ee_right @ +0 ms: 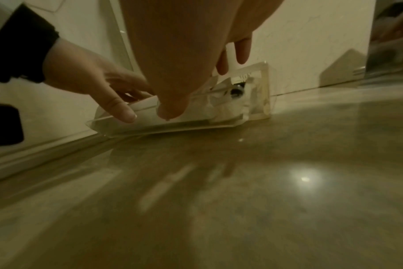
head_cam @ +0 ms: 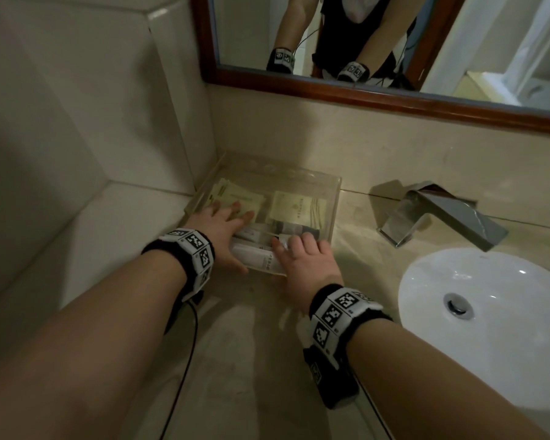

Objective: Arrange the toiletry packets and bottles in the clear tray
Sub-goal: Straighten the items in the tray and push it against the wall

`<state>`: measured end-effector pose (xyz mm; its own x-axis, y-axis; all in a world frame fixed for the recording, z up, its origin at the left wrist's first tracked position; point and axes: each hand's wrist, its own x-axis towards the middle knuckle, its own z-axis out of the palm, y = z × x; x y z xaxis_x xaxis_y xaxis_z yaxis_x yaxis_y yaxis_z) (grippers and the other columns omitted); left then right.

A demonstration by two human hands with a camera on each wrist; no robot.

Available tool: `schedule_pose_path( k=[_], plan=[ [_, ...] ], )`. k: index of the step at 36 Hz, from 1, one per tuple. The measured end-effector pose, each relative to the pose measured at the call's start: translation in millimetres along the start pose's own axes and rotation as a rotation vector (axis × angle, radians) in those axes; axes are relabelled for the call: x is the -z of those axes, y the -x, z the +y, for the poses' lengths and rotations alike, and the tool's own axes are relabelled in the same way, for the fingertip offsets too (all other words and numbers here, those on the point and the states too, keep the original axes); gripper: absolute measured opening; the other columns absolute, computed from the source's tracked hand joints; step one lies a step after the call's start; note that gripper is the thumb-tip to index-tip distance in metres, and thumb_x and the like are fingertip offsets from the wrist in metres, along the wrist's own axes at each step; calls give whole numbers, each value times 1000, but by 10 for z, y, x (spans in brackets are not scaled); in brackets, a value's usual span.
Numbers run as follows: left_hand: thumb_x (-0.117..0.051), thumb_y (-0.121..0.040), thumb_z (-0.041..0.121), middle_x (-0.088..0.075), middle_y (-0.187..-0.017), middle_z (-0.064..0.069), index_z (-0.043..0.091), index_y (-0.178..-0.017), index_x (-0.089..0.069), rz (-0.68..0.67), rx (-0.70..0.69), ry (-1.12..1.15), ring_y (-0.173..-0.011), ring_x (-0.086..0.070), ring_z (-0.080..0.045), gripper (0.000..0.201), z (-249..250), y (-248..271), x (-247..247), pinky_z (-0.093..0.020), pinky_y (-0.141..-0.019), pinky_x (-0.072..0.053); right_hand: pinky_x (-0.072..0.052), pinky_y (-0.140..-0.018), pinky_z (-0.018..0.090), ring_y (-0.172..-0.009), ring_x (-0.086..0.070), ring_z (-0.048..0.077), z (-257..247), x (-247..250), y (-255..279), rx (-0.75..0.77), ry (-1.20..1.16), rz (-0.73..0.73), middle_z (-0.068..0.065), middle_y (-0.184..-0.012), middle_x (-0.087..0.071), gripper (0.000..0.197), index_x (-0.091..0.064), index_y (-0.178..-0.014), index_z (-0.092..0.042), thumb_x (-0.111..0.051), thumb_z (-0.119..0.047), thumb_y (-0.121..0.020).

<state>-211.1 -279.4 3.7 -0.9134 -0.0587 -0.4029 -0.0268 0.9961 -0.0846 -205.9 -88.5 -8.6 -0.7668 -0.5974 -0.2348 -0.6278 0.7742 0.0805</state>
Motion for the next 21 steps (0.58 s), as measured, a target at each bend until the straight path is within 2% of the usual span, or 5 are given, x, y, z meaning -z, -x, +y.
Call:
schedule_pose_path(
  k=[6,13,17,21],
  plan=[
    [-63,-56,77,4,-159,10,44,-146,4,-5,8,5,-146,-5,-31,117,-4,-1,8,-46,-119,-19,-14,-113,46,-138,-15,31,-95,37,-10,-56,-17,-42,9,-149,-20,67,-3,-152,-20,-36,-37,-95],
    [-61,-55,80,1,-159,9,44,-146,3,-2,13,-15,-145,-9,-31,117,16,1,23,-46,-118,-21,-17,-111,50,-139,-16,27,46,15,90,32,-35,31,5,-148,-21,66,-12,-151,-25,-45,-26,-93],
    [-59,-59,78,0,-159,8,44,-146,1,3,20,-18,-144,-12,-31,112,35,13,41,-43,-118,-23,-22,-110,48,-139,-14,28,-3,6,52,-25,-95,11,5,-148,-20,64,-11,-151,-24,-40,-23,-94],
    [-57,-62,78,0,-159,8,44,-146,2,0,33,-32,-144,-13,-32,108,59,17,66,-43,-117,-24,-24,-111,49,-140,-12,29,-66,10,10,-70,-122,-6,6,-150,-19,60,-12,-151,-21,-36,-29,-96]
  ],
)
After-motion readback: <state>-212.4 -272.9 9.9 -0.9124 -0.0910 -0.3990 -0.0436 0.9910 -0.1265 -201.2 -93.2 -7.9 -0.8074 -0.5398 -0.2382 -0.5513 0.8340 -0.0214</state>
